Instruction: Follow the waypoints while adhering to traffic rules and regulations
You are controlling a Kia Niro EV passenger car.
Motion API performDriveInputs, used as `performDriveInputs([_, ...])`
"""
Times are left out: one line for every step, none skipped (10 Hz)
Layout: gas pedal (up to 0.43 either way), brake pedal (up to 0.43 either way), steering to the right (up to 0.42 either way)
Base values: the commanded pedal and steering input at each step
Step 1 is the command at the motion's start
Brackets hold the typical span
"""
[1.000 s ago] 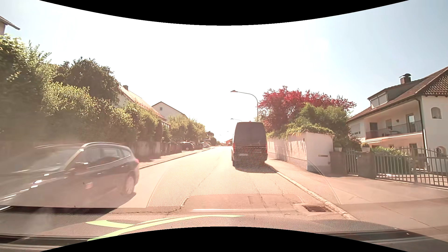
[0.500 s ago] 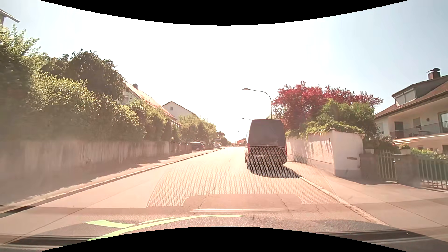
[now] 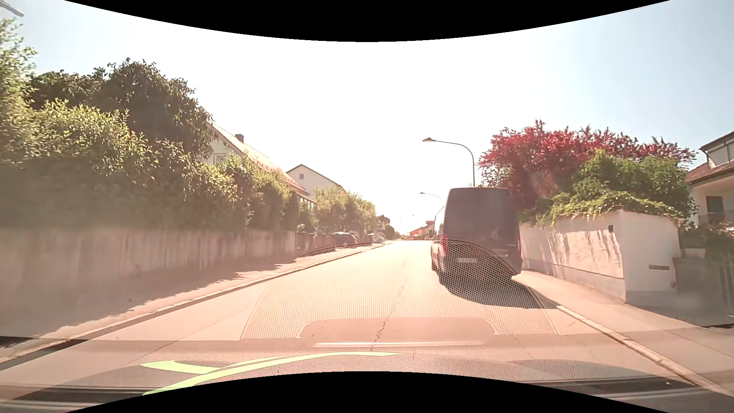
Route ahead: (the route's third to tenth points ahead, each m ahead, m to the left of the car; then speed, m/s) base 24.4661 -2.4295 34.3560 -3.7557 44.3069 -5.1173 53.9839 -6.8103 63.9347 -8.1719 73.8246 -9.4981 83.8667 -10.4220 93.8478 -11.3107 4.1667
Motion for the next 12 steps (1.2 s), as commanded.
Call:
performDriveInputs([0.35, 0.0, -0.103])
performDriveInputs([0.35, 0.0, -0.089])
performDriveInputs([0.35, 0.0, -0.075])
performDriveInputs([0.35, 0.0, -0.064])
performDriveInputs([0.339, 0.0, -0.054])
performDriveInputs([0.339, 0.0, -0.043])
performDriveInputs([0.339, 0.0, -0.028])
performDriveInputs([0.339, 0.0, -0.007])
performDriveInputs([0.339, 0.0, 0.008])
performDriveInputs([0.339, 0.0, 0.02])
performDriveInputs([0.339, 0.0, 0.03])
performDriveInputs([0.339, 0.0, 0.036])
